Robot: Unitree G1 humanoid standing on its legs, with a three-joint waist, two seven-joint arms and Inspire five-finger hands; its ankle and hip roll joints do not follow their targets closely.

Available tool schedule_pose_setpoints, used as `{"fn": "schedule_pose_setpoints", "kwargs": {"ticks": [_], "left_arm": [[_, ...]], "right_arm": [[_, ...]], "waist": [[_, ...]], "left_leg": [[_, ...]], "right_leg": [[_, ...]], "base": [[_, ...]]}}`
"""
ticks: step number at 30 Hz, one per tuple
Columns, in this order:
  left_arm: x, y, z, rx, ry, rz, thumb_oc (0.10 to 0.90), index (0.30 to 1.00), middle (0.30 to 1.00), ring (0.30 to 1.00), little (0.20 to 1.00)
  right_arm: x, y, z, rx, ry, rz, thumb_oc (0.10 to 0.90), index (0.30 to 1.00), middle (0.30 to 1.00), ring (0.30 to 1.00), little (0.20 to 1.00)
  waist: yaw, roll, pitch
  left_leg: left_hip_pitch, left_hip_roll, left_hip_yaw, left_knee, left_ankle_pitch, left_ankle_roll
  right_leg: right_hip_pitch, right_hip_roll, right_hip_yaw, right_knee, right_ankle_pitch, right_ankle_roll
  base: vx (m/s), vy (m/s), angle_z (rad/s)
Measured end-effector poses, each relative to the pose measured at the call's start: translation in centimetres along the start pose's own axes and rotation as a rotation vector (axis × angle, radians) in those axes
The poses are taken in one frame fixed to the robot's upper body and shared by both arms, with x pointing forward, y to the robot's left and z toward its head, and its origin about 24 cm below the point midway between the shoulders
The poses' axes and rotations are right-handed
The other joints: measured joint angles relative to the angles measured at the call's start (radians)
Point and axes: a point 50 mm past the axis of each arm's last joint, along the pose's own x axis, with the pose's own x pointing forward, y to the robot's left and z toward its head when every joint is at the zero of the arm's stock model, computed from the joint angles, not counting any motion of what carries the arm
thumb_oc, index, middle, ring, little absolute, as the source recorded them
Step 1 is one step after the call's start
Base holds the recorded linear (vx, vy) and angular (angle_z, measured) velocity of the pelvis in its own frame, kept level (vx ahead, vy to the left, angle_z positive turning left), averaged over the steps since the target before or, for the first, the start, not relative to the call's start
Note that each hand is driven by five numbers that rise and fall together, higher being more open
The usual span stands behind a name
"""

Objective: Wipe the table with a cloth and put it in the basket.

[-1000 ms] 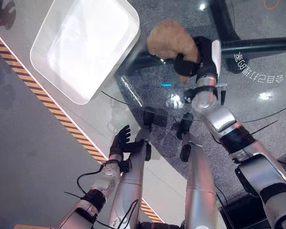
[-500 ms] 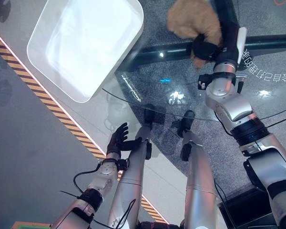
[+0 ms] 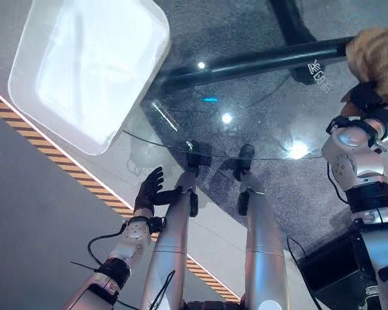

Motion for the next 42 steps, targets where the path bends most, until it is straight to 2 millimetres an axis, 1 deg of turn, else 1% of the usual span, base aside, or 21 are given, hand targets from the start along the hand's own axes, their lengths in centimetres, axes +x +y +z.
{"fn": "schedule_pose_setpoints", "kwargs": {"ticks": [2,7,12,17,20,22,24,26,29,31,34,35,39,42], "left_arm": [[0.0,-0.1,0.0,-0.001,-0.001,-0.004,0.800,0.900,0.900,0.900,0.900],[0.0,-0.2,0.0,-0.005,0.003,-0.005,0.800,0.900,0.900,0.900,0.900],[0.0,-0.3,-0.1,-0.025,0.008,0.005,0.800,0.900,0.900,0.900,0.900],[0.0,-0.9,-0.2,-0.044,0.009,-0.004,0.800,0.900,0.900,0.900,0.900],[-0.1,-1.5,-0.4,-0.056,0.013,-0.013,0.800,0.900,0.900,0.900,0.900],[-0.1,-1.7,-0.4,-0.056,0.015,-0.017,0.800,0.900,0.900,0.900,0.900],[-0.1,-1.8,-0.4,-0.058,0.015,-0.018,0.800,0.900,0.900,0.900,0.900],[-0.1,-1.9,-0.4,-0.060,0.015,-0.022,0.800,0.900,0.900,0.900,0.900],[-0.2,-2.2,-0.4,-0.069,0.014,-0.036,0.800,0.900,0.900,0.900,0.900],[-0.1,-2.2,-0.4,-0.070,0.013,-0.042,0.800,0.900,0.900,0.900,0.900],[-0.2,-2.2,-0.4,-0.069,0.014,-0.043,0.800,0.900,0.900,0.900,0.900],[-0.2,-2.1,-0.5,-0.071,0.017,-0.040,0.800,0.900,0.900,0.900,0.900],[-0.9,-1.6,-1.7,-0.056,0.047,-0.028,0.800,0.900,0.900,0.900,0.900],[-0.9,-1.5,-1.7,-0.052,0.047,-0.030,0.800,0.900,0.900,0.900,0.900]], "right_arm": [[0.0,-0.1,-0.2,-0.003,0.001,-0.001,0.100,0.300,0.300,0.300,0.200],[-0.1,-0.1,-0.1,0.009,-0.007,0.005,0.100,0.300,0.300,0.300,0.200],[-0.6,0.4,0.6,0.019,-0.037,0.057,0.100,0.300,0.300,0.300,0.200],[-1.2,1.3,1.6,-0.046,-0.137,0.117,0.100,0.300,0.300,0.300,0.200],[-2.4,2.4,3.1,-0.089,-0.223,0.222,0.100,0.300,0.300,0.300,0.200],[-3.5,3.5,4.1,-0.119,-0.289,0.310,0.100,0.300,0.300,0.300,0.200],[-5.1,4.9,5.0,-0.158,-0.354,0.420,0.100,0.300,0.300,0.300,0.200],[-6.6,6.2,5.5,-0.183,-0.396,0.512,0.100,0.300,0.300,0.300,0.200],[-8.1,7.4,6.2,-0.248,-0.460,0.628,0.100,0.300,0.300,0.300,0.200],[-9.1,8.1,6.5,-0.280,-0.492,0.705,0.100,0.300,0.300,0.300,0.200],[-9.7,8.7,6.8,-0.335,-0.524,0.772,0.100,0.300,0.300,0.300,0.200],[-9.7,8.9,6.7,-0.368,-0.519,0.799,0.100,0.300,0.300,0.300,0.200],[-10.0,9.3,5.1,-0.504,-0.465,0.927,0.100,0.300,0.300,0.300,0.200],[-9.9,9.3,5.3,-0.556,-0.473,0.980,0.100,0.300,0.300,0.300,0.200]], "waist": [[0.004,0.001,0.000],[0.016,0.001,0.000],[0.016,0.004,0.001],[0.018,0.015,0.001],[0.022,0.028,0.001],[0.027,0.030,0.000],[0.033,0.033,0.000],[0.041,0.035,0.000],[0.058,0.035,-0.001],[0.061,0.035,-0.001],[0.061,0.035,-0.001],[0.060,0.038,-0.002],[0.061,0.046,-0.008],[0.062,0.047,-0.008]], "left_leg": [[0.003,0.005,0.001,-0.003,0.000,-0.002],[0.003,0.009,0.000,-0.013,0.005,-0.017],[0.003,0.009,0.000,-0.020,0.009,-0.021],[0.004,0.012,-0.001,-0.021,0.010,-0.022],[0.007,0.013,-0.004,-0.026,0.013,-0.028],[0.013,0.015,-0.005,-0.036,0.018,-0.034],[0.014,0.018,-0.010,-0.037,0.021,-0.039],[0.015,0.020,-0.017,-0.039,0.025,-0.044],[0.018,0.019,-0.032,-0.048,0.030,-0.053],[0.019,0.019,-0.042,-0.055,0.036,-0.060],[0.021,0.020,-0.045,-0.056,0.037,-0.062],[0.030,0.022,-0.047,-0.056,0.035,-0.064],[0.072,0.026,-0.058,-0.053,0.030,-0.061],[0.071,0.027,-0.060,-0.054,0.030,-0.061]], "right_leg": [[0.000,0.006,0.002,0.000,0.001,-0.002],[-0.006,0.011,0.001,0.000,0.003,-0.006],[-0.009,0.015,0.001,-0.003,0.005,-0.011],[-0.009,0.018,0.000,-0.002,0.004,-0.014],[-0.009,0.018,-0.003,0.003,0.001,-0.018],[-0.009,0.020,-0.004,0.005,0.001,-0.022],[-0.007,0.024,-0.011,0.007,-0.001,-0.028],[-0.007,0.024,-0.016,0.014,-0.007,-0.035],[-0.005,0.023,-0.034,0.024,-0.015,-0.044],[-0.004,0.022,-0.041,0.025,-0.018,-0.048],[-0.003,0.022,-0.043,0.029,-0.021,-0.050],[0.005,0.021,-0.044,0.033,-0.025,-0.049],[0.059,0.024,-0.064,0.022,-0.035,-0.053],[0.060,0.025,-0.067,0.022,-0.036,-0.053]], "base": [[0.00,-0.018,-0.05],[0.00,0.000,0.00],[0.00,0.000,0.00],[0.00,0.020,0.00],[0.00,0.000,0.00],[0.00,0.016,0.01],[0.00,0.031,0.04],[0.00,0.024,0.09],[0.00,0.006,0.12],[0.00,0.002,0.11],[0.02,0.000,0.02],[0.04,-0.003,0.03],[0.01,-0.018,0.05],[0.00,-0.021,0.02]]}}
